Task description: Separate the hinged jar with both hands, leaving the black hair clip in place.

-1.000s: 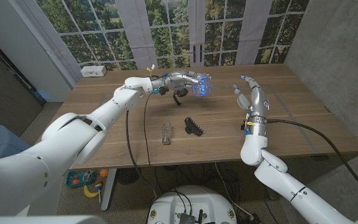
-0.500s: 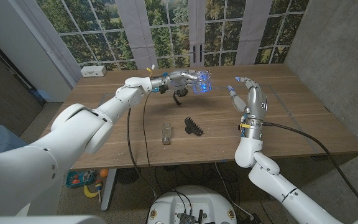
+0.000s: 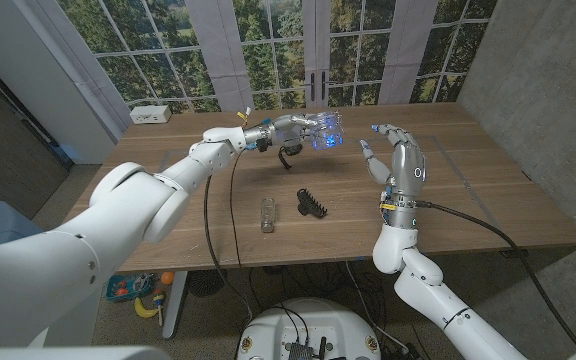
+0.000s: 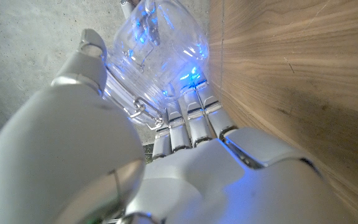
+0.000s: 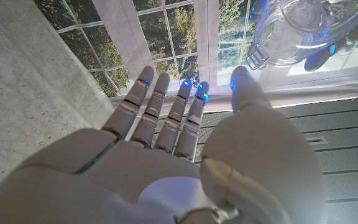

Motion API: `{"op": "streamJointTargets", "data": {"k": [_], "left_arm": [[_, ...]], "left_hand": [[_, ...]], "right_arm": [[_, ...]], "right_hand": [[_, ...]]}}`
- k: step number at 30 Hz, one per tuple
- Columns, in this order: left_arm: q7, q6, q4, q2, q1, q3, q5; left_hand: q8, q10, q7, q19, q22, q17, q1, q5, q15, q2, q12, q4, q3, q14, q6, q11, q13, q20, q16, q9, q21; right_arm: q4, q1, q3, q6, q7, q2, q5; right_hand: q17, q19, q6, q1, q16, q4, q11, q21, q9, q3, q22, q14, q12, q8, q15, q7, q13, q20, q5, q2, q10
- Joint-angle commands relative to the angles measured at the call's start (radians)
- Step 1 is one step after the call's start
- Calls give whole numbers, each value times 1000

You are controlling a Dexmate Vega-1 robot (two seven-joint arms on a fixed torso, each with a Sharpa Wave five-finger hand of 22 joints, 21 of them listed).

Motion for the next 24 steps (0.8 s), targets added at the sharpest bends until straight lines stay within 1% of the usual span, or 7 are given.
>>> {"op": "streamJointTargets", "data": {"k": [1,3,6,15,16,17,24], "left_arm": [[-32,30,15,-24,0,-10,-7],[-34,38,14,-27,0,-9,-7],[-36,44,19,-34,-2,-9,-7],[-34,56,24,-45,-2,-10,-7],[-34,59,26,-46,-3,-11,-7],[-33,62,27,-47,-2,-11,-7],[-49,61,64,-67,-15,-11,-6]], "left_hand": [[226,405,-58,6,3,251,200,7,-332,201,155,36,63,418,299,-187,279,-14,107,84,6],[226,404,-58,6,3,252,199,7,-331,201,155,37,64,419,299,-186,281,-14,106,83,7],[227,403,-58,5,2,253,198,7,-331,200,154,37,64,421,299,-186,285,-15,106,84,9],[229,406,-57,4,2,257,198,8,-331,200,153,37,67,423,298,-186,294,-16,104,87,16],[229,406,-58,5,2,258,197,8,-331,200,153,38,66,425,298,-186,294,-16,105,86,16],[228,407,-58,5,2,258,197,8,-331,200,153,38,66,425,297,-185,295,-16,105,86,17],[230,408,-57,6,2,262,198,9,-332,198,152,36,68,428,299,-187,301,-15,105,86,22]], "right_arm": [[15,-2,13,10,-6,32,-74],[9,1,2,4,-6,17,-63],[15,0,12,19,-6,27,-79],[56,-5,76,109,-6,87,-162],[60,-4,79,113,-6,91,-168],[63,-2,79,118,-6,91,-170],[95,9,106,157,-6,130,-208]], "right_hand": [[16,5,18,38,16,-2,-14,11,3,-4,3,14,9,9,-173,-12,13,-15,12,3,12],[19,5,23,44,17,-2,-16,11,3,-4,3,15,11,11,-174,-16,16,-16,13,3,13],[20,4,27,54,16,-3,-18,12,3,0,3,18,15,12,-177,-18,20,-17,15,6,20],[42,11,76,77,37,2,-25,20,2,-5,4,51,34,32,-176,-26,40,-26,20,4,53],[46,11,77,82,38,3,-19,21,2,-7,4,57,49,33,-177,-25,47,-27,21,1,84],[46,12,81,86,37,3,-24,22,2,-5,4,60,52,35,-179,-25,50,-28,22,2,88],[50,14,89,89,37,4,-26,25,2,-7,5,70,58,38,-179,-28,59,-30,23,-3,95]]}}
